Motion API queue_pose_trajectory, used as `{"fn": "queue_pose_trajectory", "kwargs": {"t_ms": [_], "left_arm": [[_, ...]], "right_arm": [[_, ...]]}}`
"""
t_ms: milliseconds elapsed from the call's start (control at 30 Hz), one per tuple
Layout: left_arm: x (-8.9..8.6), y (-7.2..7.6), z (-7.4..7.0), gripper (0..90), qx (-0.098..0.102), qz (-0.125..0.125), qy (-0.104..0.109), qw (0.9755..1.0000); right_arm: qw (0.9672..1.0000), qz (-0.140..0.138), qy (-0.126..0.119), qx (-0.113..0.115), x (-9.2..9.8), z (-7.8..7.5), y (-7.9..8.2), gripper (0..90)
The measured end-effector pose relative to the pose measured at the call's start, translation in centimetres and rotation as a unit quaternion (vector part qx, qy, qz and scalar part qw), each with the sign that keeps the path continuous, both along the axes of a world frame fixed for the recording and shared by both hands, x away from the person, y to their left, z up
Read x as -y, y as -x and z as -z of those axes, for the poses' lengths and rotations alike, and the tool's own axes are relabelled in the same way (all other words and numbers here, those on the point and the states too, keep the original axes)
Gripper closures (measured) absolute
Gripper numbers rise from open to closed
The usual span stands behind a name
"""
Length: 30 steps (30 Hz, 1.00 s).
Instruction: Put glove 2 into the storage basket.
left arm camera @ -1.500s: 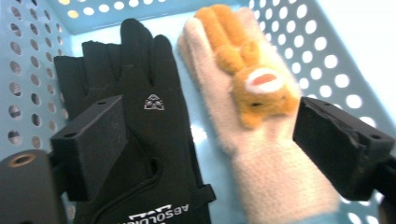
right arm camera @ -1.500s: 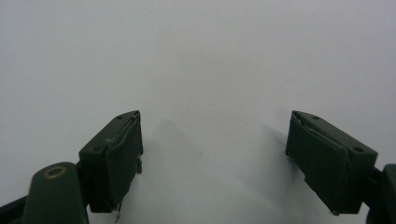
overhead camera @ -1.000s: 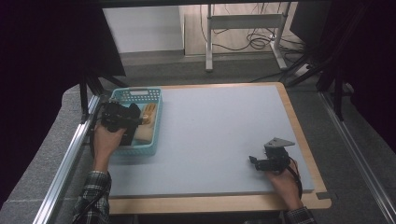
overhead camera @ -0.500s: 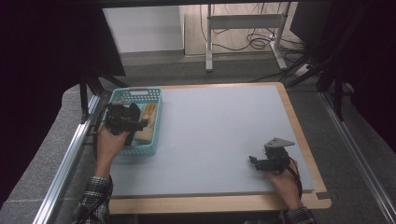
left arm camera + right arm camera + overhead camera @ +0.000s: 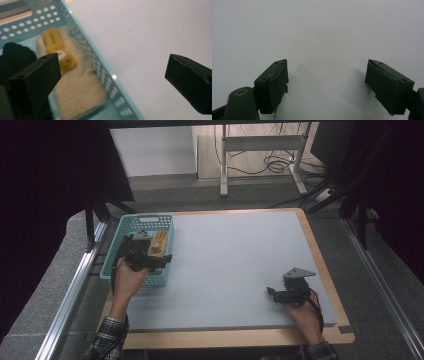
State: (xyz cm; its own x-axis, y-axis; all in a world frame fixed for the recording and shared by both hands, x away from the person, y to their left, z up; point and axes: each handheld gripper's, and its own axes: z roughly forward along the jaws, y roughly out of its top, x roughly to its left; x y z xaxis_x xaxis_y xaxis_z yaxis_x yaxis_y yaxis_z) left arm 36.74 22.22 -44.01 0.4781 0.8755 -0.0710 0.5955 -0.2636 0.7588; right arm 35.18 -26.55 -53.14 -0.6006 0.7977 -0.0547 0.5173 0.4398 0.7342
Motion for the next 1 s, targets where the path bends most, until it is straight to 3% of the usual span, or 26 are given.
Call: {"fn": "queue_pose_trajectory", "kwargs": {"t_ms": [400, 667, 1000], "left_arm": [[4.2, 1.9, 1.1, 0.8, 0.013, 0.067, 0.005, 0.9977], [6.9, 2.8, 3.1, 0.6, 0.015, 0.107, 0.012, 0.9941], [8.7, 3.5, 5.8, 0.3, 0.01, 0.128, 0.002, 0.9917]], "right_arm": [[1.0, 0.0, 0.0, 0.0, 0.0, 0.0, 0.0, 18.1], [1.0, 0.0, 0.0, 0.0, 0.0, 0.0, 0.0, 18.1], [1.0, 0.0, 0.0, 0.0, 0.0, 0.0, 0.0, 18.1]]}}
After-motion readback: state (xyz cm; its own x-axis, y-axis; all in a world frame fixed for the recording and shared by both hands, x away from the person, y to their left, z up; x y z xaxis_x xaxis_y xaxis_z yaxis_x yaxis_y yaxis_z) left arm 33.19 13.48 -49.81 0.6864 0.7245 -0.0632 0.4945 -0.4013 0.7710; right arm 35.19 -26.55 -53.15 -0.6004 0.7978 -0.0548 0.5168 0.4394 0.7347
